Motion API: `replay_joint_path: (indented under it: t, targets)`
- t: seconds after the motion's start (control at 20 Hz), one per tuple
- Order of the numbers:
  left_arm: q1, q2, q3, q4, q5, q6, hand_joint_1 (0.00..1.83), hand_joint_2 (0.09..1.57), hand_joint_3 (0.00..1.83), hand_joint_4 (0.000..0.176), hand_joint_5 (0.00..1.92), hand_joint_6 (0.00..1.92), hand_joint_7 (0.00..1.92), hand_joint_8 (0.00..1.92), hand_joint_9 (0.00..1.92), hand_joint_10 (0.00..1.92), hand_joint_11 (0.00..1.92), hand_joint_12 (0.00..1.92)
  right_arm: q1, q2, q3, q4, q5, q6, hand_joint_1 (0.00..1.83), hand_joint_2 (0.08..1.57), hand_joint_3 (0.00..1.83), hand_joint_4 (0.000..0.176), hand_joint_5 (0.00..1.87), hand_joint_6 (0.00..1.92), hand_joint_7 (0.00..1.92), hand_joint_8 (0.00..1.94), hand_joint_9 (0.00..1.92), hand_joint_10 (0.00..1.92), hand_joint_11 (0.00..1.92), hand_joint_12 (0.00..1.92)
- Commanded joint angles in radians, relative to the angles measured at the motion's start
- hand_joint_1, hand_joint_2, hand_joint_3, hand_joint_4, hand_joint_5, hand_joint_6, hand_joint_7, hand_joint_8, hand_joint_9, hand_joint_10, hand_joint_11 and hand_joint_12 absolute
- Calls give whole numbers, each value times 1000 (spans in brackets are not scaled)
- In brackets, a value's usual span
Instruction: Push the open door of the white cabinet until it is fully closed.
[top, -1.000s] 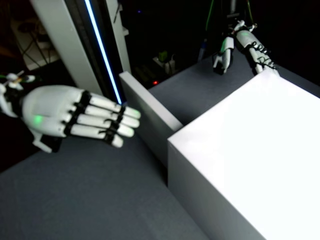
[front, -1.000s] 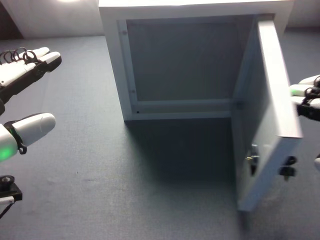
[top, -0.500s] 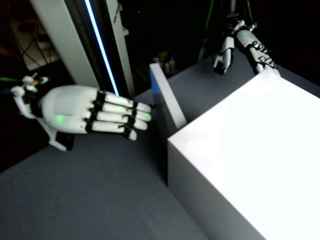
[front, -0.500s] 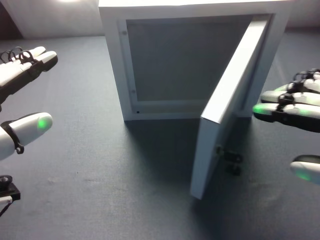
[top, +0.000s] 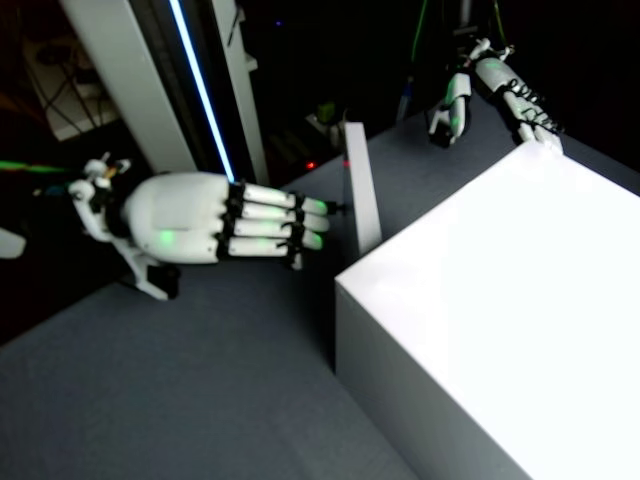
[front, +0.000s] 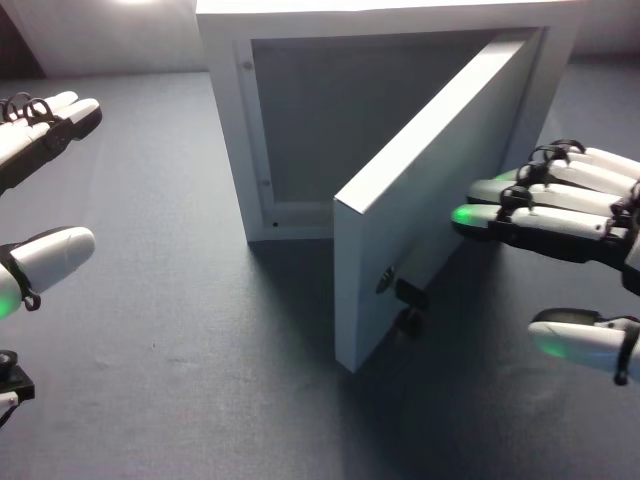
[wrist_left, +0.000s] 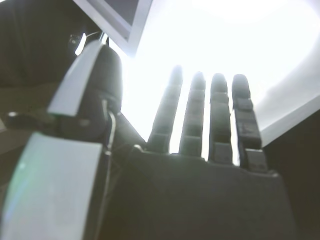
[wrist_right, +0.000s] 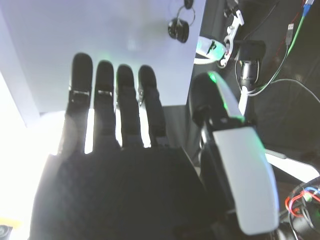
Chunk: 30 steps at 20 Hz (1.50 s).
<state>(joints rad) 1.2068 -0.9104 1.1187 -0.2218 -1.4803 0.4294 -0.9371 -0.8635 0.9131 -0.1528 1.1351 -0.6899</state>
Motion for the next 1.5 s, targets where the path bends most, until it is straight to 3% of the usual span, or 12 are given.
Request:
replay_joint_path:
  t: [0.0,0.15,0.25,0.35,0.4,0.5,0.6,0.75,1.0,1.2,1.35,1.45]
  targets:
    - [0,4,-2,-26,-134,-4,371,1416,0,0,76,0,11,0,11,1,0,193,18,-8,4,0,98,11,377,1361,0,0,304,10,246,5,60,507,0,1211]
    - [5,4,-3,-31,-138,-4,340,1420,1,0,71,1,0,0,2,0,0,269,58,-38,23,-28,61,22,381,1359,0,0,295,5,267,7,76,430,0,1117]
    - [7,4,-3,-31,-139,-4,276,1431,3,0,69,1,3,1,0,0,0,103,80,-57,34,-43,41,28,368,1368,2,0,262,1,227,0,6,549,0,1190]
    - [8,3,-4,-31,-139,-4,286,1426,0,0,63,0,0,0,0,0,0,294,102,-74,44,-60,23,35,412,1352,0,0,239,4,195,4,0,485,0,983]
    - [9,3,-4,-32,-139,-4,291,1427,0,0,59,0,0,0,0,0,0,309,110,-83,49,-66,15,38,433,1342,0,0,247,8,208,7,7,488,0,979]
    - [10,3,-4,-34,-140,-4,320,1427,0,0,64,1,4,0,2,0,0,256,127,-101,58,-76,1,40,518,1312,0,0,265,12,240,7,30,510,0,1123]
    - [11,2,-4,-36,-142,-4,332,1430,0,0,57,4,0,0,0,0,0,198,141,-117,66,-84,-9,41,478,1317,0,0,249,4,247,5,43,507,0,1210]
    - [14,1,-4,-41,-144,-4,295,1435,1,0,54,2,0,0,0,0,0,90,168,-143,81,-93,-26,41,450,1334,1,0,188,5,171,0,21,337,0,744]
    - [15,-5,-2,-44,-142,-4,271,1422,0,0,48,1,0,0,0,0,0,306,203,-179,106,-94,-58,41,529,1315,0,0,173,1,219,3,146,181,0,971]
    - [17,-6,-2,-45,-142,-4,238,1420,0,0,53,1,0,0,0,0,0,238,231,-203,128,-97,-79,41,565,1283,0,0,154,0,134,6,151,43,0,565]
    - [17,-8,-2,-46,-144,-4,256,1415,0,0,62,3,0,0,0,0,0,53,249,-221,147,-97,-106,41,491,1305,2,0,95,0,77,1,122,15,0,477]
    - [17,-8,-1,-46,-144,-4,262,1405,0,0,63,3,0,0,0,0,0,49,261,-235,160,-95,-127,39,596,1269,0,0,113,8,60,0,101,4,0,445]
